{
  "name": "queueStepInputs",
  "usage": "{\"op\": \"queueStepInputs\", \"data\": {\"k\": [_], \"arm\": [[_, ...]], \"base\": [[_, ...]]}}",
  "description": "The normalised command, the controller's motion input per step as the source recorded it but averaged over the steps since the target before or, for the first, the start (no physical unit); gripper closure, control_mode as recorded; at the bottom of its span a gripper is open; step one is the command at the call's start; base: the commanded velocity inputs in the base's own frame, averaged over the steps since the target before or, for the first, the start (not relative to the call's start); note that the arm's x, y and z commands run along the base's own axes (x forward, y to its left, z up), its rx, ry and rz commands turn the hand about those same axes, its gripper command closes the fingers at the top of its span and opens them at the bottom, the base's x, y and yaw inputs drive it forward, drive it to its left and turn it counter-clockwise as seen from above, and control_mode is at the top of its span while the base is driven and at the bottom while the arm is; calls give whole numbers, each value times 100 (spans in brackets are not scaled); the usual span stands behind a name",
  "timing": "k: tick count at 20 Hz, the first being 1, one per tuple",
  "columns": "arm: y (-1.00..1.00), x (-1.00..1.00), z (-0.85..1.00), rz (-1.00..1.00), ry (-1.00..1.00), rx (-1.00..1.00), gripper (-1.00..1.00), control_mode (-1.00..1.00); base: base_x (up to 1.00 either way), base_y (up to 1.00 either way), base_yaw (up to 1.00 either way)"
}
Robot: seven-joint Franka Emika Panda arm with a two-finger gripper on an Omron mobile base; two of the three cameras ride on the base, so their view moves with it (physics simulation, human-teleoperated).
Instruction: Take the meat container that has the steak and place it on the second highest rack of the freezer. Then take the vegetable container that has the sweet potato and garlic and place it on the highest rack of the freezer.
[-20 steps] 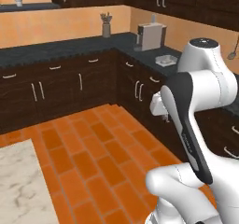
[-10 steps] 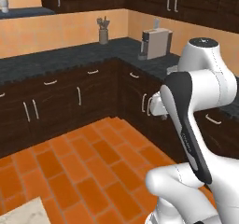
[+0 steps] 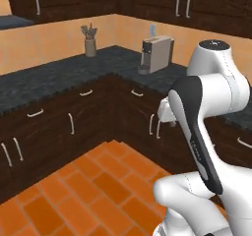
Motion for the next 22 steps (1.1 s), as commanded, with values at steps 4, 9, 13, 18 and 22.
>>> {"op": "queueStepInputs", "data": {"k": [4,9,13,18,22], "arm": [[0,0,0,0,0,0,-100,100],[0,0,0,0,0,0,-100,100],[0,0,0,0,0,0,-100,100],[0,0,0,0,0,0,-100,100],[0,0,0,0,0,0,-100,100]], "base": [[92,23,-46],[80,22,-49],[62,17,-51],[44,35,-53],[62,52,-56]]}}
